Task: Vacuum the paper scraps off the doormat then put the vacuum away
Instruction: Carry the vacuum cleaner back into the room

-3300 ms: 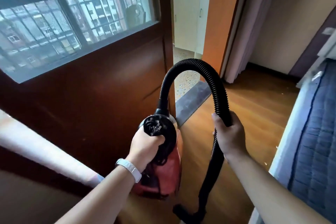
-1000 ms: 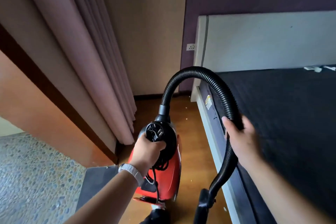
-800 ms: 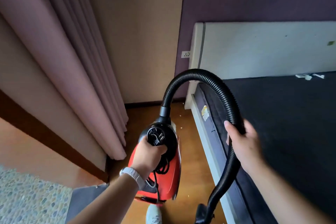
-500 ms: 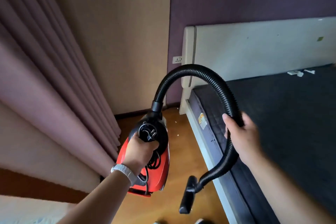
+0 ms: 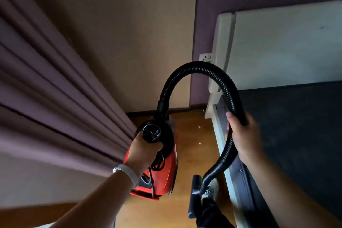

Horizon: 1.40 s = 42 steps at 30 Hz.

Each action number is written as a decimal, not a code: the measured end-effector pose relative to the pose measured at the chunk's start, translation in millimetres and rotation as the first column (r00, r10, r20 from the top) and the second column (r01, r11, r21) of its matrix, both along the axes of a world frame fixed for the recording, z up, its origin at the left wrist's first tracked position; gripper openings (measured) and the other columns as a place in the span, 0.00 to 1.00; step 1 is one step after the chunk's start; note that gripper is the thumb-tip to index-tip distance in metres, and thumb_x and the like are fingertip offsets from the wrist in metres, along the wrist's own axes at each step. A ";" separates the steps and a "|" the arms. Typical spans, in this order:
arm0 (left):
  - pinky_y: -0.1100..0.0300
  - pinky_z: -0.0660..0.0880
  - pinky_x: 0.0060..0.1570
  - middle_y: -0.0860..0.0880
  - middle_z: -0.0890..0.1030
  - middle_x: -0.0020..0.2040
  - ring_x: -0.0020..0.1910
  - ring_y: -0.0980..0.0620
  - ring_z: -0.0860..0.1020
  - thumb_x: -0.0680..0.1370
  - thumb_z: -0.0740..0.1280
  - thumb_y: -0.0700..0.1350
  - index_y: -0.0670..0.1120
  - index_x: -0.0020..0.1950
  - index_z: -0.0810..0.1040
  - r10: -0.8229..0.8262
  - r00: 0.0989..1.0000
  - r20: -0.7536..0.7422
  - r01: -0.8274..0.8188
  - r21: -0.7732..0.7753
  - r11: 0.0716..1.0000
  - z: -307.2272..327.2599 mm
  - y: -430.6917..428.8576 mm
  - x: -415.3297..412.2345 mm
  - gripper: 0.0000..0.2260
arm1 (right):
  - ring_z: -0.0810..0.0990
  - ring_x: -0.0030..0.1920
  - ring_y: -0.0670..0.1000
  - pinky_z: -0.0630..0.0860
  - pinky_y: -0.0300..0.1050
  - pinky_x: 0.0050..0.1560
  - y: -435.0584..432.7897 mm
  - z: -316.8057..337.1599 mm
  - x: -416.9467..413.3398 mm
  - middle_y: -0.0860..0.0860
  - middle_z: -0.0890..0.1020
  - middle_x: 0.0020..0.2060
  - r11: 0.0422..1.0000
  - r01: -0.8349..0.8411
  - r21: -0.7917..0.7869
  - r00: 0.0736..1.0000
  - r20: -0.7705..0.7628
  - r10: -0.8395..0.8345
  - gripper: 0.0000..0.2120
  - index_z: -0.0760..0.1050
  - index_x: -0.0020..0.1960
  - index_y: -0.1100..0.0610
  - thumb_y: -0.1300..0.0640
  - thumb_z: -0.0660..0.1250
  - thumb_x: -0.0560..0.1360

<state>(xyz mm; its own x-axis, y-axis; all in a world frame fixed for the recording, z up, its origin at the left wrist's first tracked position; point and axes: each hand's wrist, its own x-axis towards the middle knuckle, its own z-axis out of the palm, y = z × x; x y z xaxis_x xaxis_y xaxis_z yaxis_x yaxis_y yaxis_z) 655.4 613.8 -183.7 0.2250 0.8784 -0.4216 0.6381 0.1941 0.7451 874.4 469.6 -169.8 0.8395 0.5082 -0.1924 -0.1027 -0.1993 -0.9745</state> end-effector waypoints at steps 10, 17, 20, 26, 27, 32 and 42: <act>0.57 0.76 0.40 0.50 0.83 0.43 0.41 0.51 0.80 0.64 0.74 0.45 0.51 0.55 0.78 -0.133 0.980 -0.151 0.119 -0.100 0.988 -79.0 83.0 106.3 0.20 | 0.73 0.28 0.52 0.72 0.47 0.31 77.4 -104.1 111.0 0.51 0.75 0.28 0.997 -0.026 -0.070 0.975 -0.223 0.009 0.05 0.74 0.45 0.55 0.55 0.68 0.79; 0.54 0.77 0.46 0.49 0.83 0.49 0.44 0.51 0.80 0.60 0.72 0.47 0.52 0.60 0.77 -0.229 0.962 -0.147 0.193 -0.225 0.955 -181.2 139.6 155.2 0.27 | 0.76 0.28 0.53 0.73 0.47 0.31 122.7 -205.3 129.9 0.54 0.77 0.30 0.961 0.037 -0.275 0.979 -0.185 -0.090 0.12 0.74 0.47 0.59 0.49 0.69 0.76; 0.61 0.72 0.37 0.49 0.81 0.48 0.40 0.55 0.77 0.66 0.73 0.42 0.50 0.62 0.77 -0.207 0.966 -0.154 0.164 -0.252 0.954 -222.8 157.0 170.4 0.24 | 0.77 0.27 0.51 0.74 0.46 0.30 143.5 -239.2 135.1 0.52 0.78 0.30 0.938 0.043 -0.343 0.982 -0.159 -0.103 0.15 0.75 0.49 0.56 0.45 0.69 0.74; 0.60 0.70 0.45 0.51 0.78 0.50 0.45 0.52 0.76 0.71 0.72 0.37 0.49 0.66 0.74 -0.136 0.985 -0.103 0.096 -0.321 0.942 -319.0 185.4 197.0 0.24 | 0.76 0.27 0.51 0.73 0.48 0.30 201.2 -311.8 160.3 0.50 0.77 0.28 0.940 0.049 -0.338 0.992 -0.097 -0.087 0.14 0.72 0.43 0.53 0.44 0.68 0.72; 0.60 0.70 0.45 0.52 0.77 0.49 0.44 0.53 0.76 0.71 0.72 0.36 0.49 0.66 0.74 -0.139 0.985 -0.103 0.097 -0.333 0.938 -334.8 188.7 201.7 0.24 | 0.77 0.28 0.50 0.74 0.48 0.32 208.8 -323.5 164.5 0.49 0.77 0.30 0.937 0.042 -0.346 0.995 -0.074 -0.072 0.12 0.72 0.43 0.52 0.43 0.69 0.72; 0.67 0.67 0.33 0.56 0.77 0.44 0.38 0.61 0.74 0.71 0.72 0.37 0.48 0.65 0.75 -0.142 0.984 -0.104 0.097 -0.353 0.931 -412.1 206.5 226.3 0.23 | 0.73 0.26 0.39 0.67 0.33 0.26 230.4 -390.5 186.2 0.44 0.75 0.29 0.898 -0.063 -0.435 0.996 0.024 0.082 0.09 0.71 0.45 0.51 0.50 0.70 0.75; 0.57 0.76 0.43 0.50 0.81 0.51 0.47 0.49 0.80 0.68 0.73 0.38 0.49 0.62 0.75 -0.146 0.988 -0.050 0.118 -0.363 0.924 -537.3 220.9 277.0 0.24 | 0.77 0.35 0.53 0.76 0.53 0.37 254.1 -516.6 235.3 0.52 0.77 0.36 0.939 -0.012 -0.345 0.999 -0.044 -0.004 0.13 0.73 0.49 0.57 0.48 0.69 0.74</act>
<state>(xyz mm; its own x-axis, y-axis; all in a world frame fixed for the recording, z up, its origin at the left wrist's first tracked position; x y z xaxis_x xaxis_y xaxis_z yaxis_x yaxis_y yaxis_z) 932.4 834.6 -721.0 0.2843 0.6302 -0.7225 0.7277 0.3487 0.5906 1109.7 723.7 -686.4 0.8245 0.4076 -0.3925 -0.1415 -0.5232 -0.8404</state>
